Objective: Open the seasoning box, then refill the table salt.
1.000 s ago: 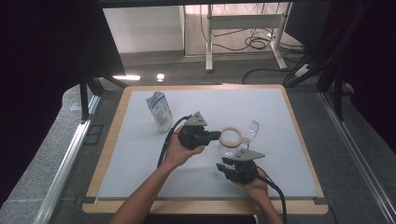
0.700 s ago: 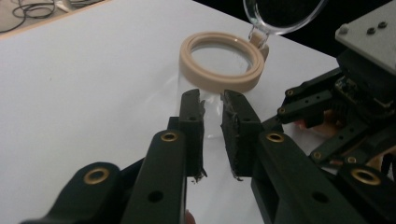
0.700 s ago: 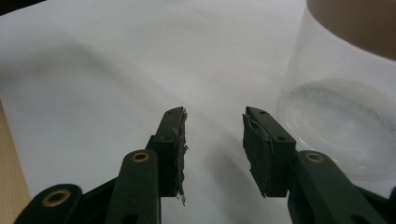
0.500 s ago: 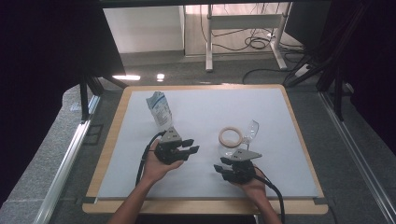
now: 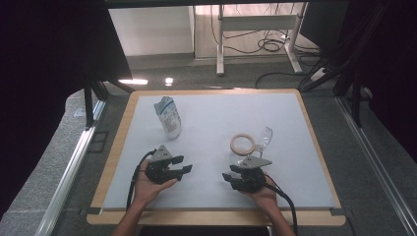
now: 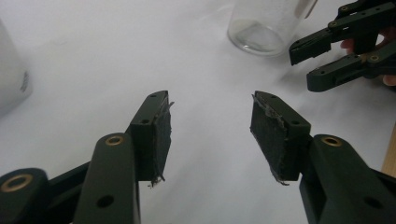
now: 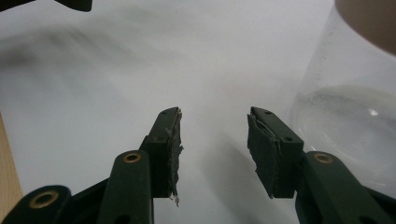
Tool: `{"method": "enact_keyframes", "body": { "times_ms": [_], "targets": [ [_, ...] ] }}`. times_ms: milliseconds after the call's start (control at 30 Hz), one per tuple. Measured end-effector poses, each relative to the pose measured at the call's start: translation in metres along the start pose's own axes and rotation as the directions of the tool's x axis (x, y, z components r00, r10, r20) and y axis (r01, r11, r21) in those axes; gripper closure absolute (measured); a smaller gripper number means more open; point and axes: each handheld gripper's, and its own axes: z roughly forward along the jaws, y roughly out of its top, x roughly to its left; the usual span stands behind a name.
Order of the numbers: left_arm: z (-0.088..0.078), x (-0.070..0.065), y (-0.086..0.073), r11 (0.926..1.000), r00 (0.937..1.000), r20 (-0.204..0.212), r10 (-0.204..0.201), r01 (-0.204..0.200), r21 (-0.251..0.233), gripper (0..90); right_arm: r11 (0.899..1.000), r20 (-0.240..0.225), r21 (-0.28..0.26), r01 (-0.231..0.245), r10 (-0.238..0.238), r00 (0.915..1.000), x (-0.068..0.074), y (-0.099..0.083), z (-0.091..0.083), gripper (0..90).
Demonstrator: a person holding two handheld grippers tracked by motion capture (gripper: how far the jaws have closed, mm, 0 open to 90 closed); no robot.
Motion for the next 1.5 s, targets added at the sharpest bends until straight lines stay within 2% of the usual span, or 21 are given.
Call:
{"method": "enact_keyframes", "body": {
  "times_ms": [133, 233, 433, 467, 533, 767, 900, 933, 1033, 1100, 1167, 1367, 1433, 1500],
  "targets": [
    [-0.005, 0.005, -0.005, 0.9998, 0.9995, -0.024, -0.019, 0.019, -0.005, 46.5, 1.0, 0.001, 0.004, -0.003, 0.003, 1.0, 0.001, 0.001, 0.003, 53.7],
    [-0.009, 0.013, -0.012, 0.9985, 0.9971, -0.053, -0.054, 0.054, 0.001, 46.8, 1.0, 0.002, -0.001, 0.007, -0.007, 1.0, 0.003, 0.003, 0.003, 53.5],
    [-0.014, 0.022, -0.014, 0.9964, 0.9923, -0.091, -0.085, 0.084, -0.008, 46.5, 1.0, 0.005, -0.017, 0.003, -0.003, 1.0, 0.003, 0.003, -0.001, 53.1],
    [-0.016, 0.025, -0.015, 0.9955, 0.9896, -0.108, -0.094, 0.094, -0.01, 45.9, 1.0, 0.006, -0.02, 0.001, -0.001, 1.0, 0.003, 0.003, -0.001, 53.0],
    [-0.017, 0.027, -0.016, 0.995, 0.9884, -0.114, -0.1, 0.099, -0.014, 44.6, 1.0, 0.006, -0.022, 0.001, -0.001, 1.0, 0.003, 0.004, -0.001, 53.0],
    [-0.026, 0.042, -0.015, 0.989, 0.9747, -0.169, -0.146, 0.14, -0.047, 44.0, 1.0, 0.003, -0.03, 0.005, -0.005, 1.0, 0.005, 0.008, 0.0, 52.0],
    [-0.032, 0.052, -0.009, 0.9851, 0.9678, -0.189, -0.166, 0.154, -0.076, 43.9, 0.999, -0.006, -0.03, 0.019, -0.019, 0.9998, 0.008, 0.01, 0.003, 51.6],
    [-0.032, 0.052, -0.009, 0.9851, 0.9678, -0.189, -0.166, 0.154, -0.076, 43.7, 0.999, -0.005, -0.027, 0.02, -0.021, 0.9998, 0.009, 0.01, 0.003, 51.6],
    [-0.033, 0.063, 0.0, 0.9822, 0.9611, -0.215, -0.173, 0.153, -0.109, 42.8, 0.999, -0.011, -0.029, 0.018, -0.018, 0.9998, 0.01, 0.011, 0.004, 51.4],
    [-0.033, 0.066, 0.002, 0.982, 0.961, -0.217, -0.172, 0.15, -0.115, 42.7, 0.999, -0.011, -0.025, 0.019, -0.019, 0.9998, 0.01, 0.011, 0.004, 51.0],
    [-0.032, 0.074, 0.011, 0.9816, 0.9573, -0.234, -0.169, 0.142, -0.127, 42.6, 1.0, -0.01, -0.026, 0.017, -0.017, 0.9998, 0.01, 0.011, 0.004, 50.8],
    [-0.028, 0.086, 0.027, 0.9787, 0.9566, -0.235, -0.173, 0.14, -0.15, 42.9, 0.999, -0.007, -0.033, 0.015, -0.015, 0.9999, 0.008, 0.011, 0.002, 50.7],
    [-0.023, 0.092, 0.038, 0.9794, 0.9568, -0.238, -0.167, 0.133, -0.152, 44.0, 0.999, -0.009, -0.035, 0.014, -0.014, 0.9999, 0.009, 0.012, 0.001, 50.5],
    [-0.021, 0.095, 0.041, 0.9798, 0.9569, -0.238, -0.166, 0.133, -0.149, 44.3, 0.999, -0.01, -0.035, 0.015, -0.015, 0.9998, 0.009, 0.012, 0.002, 50.5]
  ]
}}
